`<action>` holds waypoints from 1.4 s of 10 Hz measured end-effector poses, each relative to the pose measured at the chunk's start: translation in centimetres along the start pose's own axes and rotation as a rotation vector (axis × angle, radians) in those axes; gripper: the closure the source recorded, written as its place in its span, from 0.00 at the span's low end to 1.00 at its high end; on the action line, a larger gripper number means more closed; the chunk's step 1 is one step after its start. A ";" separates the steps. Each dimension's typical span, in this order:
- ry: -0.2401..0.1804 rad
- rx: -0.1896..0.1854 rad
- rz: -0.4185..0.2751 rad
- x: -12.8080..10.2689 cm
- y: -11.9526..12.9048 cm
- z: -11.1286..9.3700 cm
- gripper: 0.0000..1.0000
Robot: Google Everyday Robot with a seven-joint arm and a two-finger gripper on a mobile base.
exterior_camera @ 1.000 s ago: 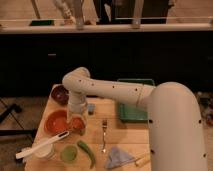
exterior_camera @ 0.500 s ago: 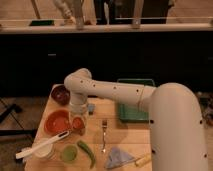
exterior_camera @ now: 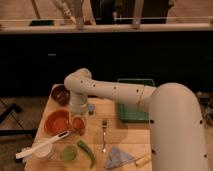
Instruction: Place apple in table surface
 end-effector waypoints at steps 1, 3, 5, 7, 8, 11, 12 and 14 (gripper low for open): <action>0.003 -0.001 -0.001 0.0 0.1 -0.2 1.00; 0.011 -0.002 0.002 -0.2 0.2 -0.8 1.00; 0.026 -0.002 0.006 -0.4 0.2 -1.6 1.00; 0.043 -0.003 0.011 -0.6 0.4 -2.4 1.00; 0.059 -0.002 0.018 -0.6 0.8 -3.1 1.00; 0.123 0.008 0.054 -0.5 2.2 -5.9 1.00; 0.149 0.008 0.075 -0.2 3.1 -6.8 1.00; 0.177 0.005 0.106 0.8 4.3 -7.5 1.00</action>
